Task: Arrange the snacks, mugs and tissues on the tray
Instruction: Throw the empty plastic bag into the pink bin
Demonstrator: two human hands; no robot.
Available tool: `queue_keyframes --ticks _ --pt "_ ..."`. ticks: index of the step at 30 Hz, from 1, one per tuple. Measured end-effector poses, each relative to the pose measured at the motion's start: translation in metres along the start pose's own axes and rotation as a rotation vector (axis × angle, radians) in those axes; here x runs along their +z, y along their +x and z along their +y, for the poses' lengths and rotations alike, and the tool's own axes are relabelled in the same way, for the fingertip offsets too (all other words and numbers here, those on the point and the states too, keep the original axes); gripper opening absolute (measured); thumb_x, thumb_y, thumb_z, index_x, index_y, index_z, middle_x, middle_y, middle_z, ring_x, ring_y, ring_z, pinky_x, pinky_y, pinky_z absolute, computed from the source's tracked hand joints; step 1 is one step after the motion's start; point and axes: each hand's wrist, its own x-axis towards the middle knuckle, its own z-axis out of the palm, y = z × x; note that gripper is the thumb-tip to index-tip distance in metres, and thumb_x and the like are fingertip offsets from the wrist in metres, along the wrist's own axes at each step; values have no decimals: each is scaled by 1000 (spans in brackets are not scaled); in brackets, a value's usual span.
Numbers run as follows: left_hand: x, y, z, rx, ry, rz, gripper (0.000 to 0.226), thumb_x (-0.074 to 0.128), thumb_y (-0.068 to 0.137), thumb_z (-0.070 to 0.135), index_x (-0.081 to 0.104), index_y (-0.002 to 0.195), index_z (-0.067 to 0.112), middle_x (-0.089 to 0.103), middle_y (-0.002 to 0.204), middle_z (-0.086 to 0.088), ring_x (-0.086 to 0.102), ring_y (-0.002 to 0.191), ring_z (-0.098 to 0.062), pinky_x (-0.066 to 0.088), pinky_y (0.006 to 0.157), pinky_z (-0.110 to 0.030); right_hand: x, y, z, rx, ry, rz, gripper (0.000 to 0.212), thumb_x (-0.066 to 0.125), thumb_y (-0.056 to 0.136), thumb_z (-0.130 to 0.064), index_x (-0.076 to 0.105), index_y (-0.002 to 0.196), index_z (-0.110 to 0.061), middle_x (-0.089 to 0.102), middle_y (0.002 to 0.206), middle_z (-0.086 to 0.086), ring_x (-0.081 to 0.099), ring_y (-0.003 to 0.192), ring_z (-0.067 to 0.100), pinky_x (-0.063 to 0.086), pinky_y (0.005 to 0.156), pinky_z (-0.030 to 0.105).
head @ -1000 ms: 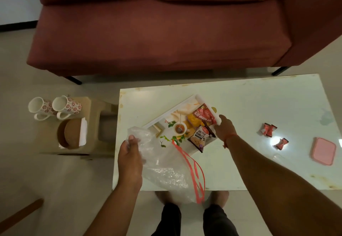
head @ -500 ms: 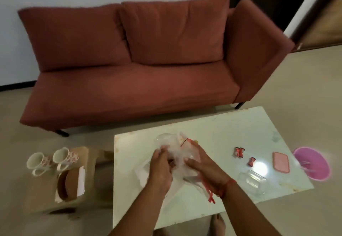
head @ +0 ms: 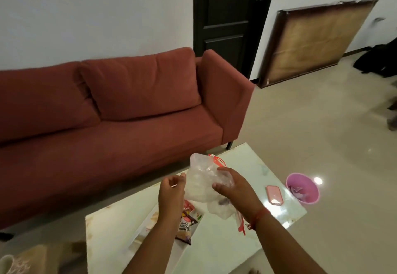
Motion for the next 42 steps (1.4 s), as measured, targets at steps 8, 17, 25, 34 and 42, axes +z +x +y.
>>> queue_keyframes --ticks 8,17,25,34,42 --pt "158 5 -3 -96 183 -334 56 48 96 53 33 148 37 46 147 -1 54 125 -29 54 95 -49 -108 46 38 39 -27 -72 45 69 88 -40 55 130 -36 62 128 -3 64 108 16 60 85 40" --pt "462 23 -57 -432 98 -504 31 41 99 31 68 116 27 75 102 1 68 95 -17 58 59 -30 -347 143 179 157 -178 -27 61 71 86 -34 47 142 -34 49 138 -2 48 126 13 39 102 22" --pt "710 70 -193 -686 71 -605 25 43 102 36 65 105 26 74 96 10 66 94 -10 52 87 -35 -513 225 375 370 -191 240 46 59 91 -9 59 134 -27 69 114 7 68 93 20 55 83 25" --pt "797 134 -333 -582 263 -488 18 45 101 28 57 88 34 62 83 14 57 79 0 45 59 -20 -551 328 582 690 -425 283 51 54 94 -9 46 144 -19 41 143 14 55 116 32 43 108 46" --pt "790 152 -405 -519 254 -524 14 50 99 32 61 103 39 68 89 22 61 96 -2 45 76 -25 -519 384 678 769 -691 -262 89 54 96 -42 -12 155 -33 -23 163 9 5 148 49 14 115 68"
